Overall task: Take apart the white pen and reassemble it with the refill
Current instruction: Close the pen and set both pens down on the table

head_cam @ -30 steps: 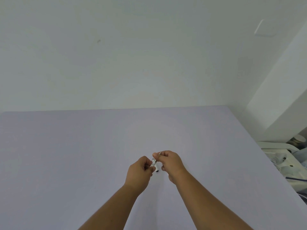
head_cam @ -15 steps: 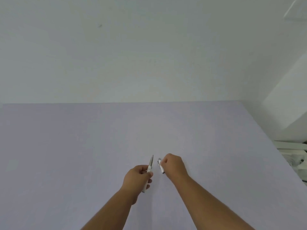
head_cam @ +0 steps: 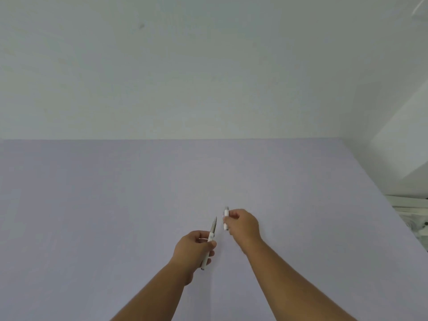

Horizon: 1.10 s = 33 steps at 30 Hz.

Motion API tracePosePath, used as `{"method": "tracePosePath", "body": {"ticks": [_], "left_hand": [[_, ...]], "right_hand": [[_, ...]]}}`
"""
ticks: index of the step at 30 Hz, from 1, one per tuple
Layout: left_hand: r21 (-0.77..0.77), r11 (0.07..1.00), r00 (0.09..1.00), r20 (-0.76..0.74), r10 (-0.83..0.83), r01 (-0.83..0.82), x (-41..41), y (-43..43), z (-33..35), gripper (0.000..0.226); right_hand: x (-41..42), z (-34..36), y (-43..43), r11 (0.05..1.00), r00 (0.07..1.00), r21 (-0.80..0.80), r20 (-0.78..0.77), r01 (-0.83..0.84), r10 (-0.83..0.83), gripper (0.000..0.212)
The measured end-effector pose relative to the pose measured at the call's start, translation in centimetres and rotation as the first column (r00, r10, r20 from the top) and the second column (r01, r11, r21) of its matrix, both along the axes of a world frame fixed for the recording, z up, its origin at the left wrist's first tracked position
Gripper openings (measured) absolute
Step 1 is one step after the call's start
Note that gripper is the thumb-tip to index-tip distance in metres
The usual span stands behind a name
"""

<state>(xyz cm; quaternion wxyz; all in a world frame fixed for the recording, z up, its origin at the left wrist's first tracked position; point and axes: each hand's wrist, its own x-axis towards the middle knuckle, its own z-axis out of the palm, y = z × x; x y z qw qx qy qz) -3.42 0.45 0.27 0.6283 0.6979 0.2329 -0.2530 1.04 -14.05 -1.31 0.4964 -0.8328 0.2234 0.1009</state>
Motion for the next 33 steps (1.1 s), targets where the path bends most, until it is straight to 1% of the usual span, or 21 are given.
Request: {"method": "tracePosePath", "body": {"ticks": [2, 3, 5, 8, 13, 20, 26, 33], "left_hand": [[-0.001, 1.0, 1.0, -0.005, -0.016, 0.016, -0.1, -0.1, 0.2, 0.018], [0.0, 1.0, 1.0, -0.008, -0.024, 0.024, -0.2, -0.1, 0.3, 0.018], [0.002, 0.999, 0.999, -0.008, -0.036, 0.036, -0.3, -0.3, 0.6, 0.017], [-0.002, 0.999, 0.999, -0.002, -0.048, 0.048, -0.6, -0.5, 1.1, 0.017], [-0.023, 0.998, 0.999, 0.017, -0.049, 0.05, -1.2, -0.7, 1.6, 0.017], [-0.057, 0.997, 0.998, 0.038, -0.047, 0.049, -1.7, -0.9, 2.1, 0.013], [-0.081, 0.995, 0.998, 0.037, -0.06, 0.063, -2.2, -1.0, 2.2, 0.009], [-0.031, 0.999, 0.997, 0.068, -0.031, 0.034, -2.3, -1.5, 2.1, 0.008]], "right_hand": [[0.3, 1.0, -0.3, 0.958, 0.991, 0.256, 0.002, 0.13, -0.135, 0.007], [0.5, 1.5, -0.4, 0.925, 0.985, 0.344, -0.005, 0.164, -0.173, 0.006], [0.6, 2.2, -0.6, 0.873, 0.979, 0.45, -0.02, 0.19, -0.203, 0.006], [0.3, 3.2, -0.6, 0.843, 0.984, 0.512, -0.024, 0.164, -0.177, 0.005], [-0.9, 3.7, -0.6, 0.87, 0.994, 0.483, -0.008, 0.096, -0.105, 0.003], [-2.7, 3.5, -0.4, 0.891, 0.999, 0.453, -0.028, 0.039, -0.029, 0.005], [-3.5, 3.8, -0.8, 0.866, 0.999, 0.499, -0.042, 0.011, 0.012, 0.005], [-3.8, 3.8, -0.8, 0.885, 0.999, 0.465, -0.04, 0.03, -0.013, 0.006]]}}
